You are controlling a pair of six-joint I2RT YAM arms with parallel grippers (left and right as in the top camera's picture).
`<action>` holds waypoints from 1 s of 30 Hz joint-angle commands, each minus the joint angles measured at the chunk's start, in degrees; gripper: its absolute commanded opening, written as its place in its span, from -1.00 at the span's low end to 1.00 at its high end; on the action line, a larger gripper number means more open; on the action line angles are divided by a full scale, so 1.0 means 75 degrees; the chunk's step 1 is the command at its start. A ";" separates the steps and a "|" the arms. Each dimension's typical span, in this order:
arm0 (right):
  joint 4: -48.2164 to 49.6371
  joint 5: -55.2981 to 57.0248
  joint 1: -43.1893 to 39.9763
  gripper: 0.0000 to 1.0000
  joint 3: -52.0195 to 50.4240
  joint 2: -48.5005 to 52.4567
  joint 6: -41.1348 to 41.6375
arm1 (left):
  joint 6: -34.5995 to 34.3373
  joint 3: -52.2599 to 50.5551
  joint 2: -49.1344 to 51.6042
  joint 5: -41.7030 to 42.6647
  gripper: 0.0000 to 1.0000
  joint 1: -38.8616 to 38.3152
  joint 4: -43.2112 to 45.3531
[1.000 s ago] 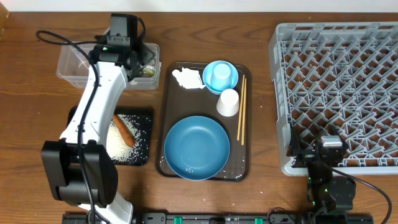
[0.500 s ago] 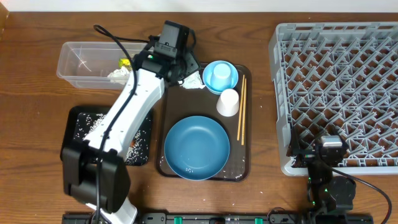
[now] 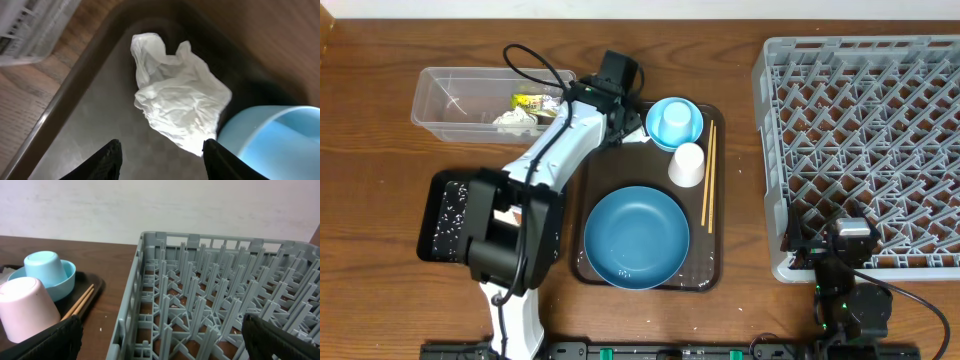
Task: Sort waste into correct bins and load items into the dishwasher rack
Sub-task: 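Return the left gripper to the serving tray and grasp the second tissue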
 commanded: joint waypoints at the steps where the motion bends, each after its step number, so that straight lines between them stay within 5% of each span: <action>1: -0.0029 -0.0029 -0.0058 0.98 -0.0017 -0.0032 0.0017 | -0.0079 0.0055 0.0163 -0.0175 0.10 -0.0050 0.0079; 23: -0.0026 -0.0029 -0.0058 0.99 -0.0017 -0.0029 0.0017 | -0.0300 0.0009 0.0799 -0.0379 0.08 -0.0271 0.0507; 30: -0.0026 -0.0029 -0.0058 0.99 -0.0017 -0.0026 0.0017 | -0.0297 0.0006 0.0938 -0.0379 -0.41 -0.0271 0.0580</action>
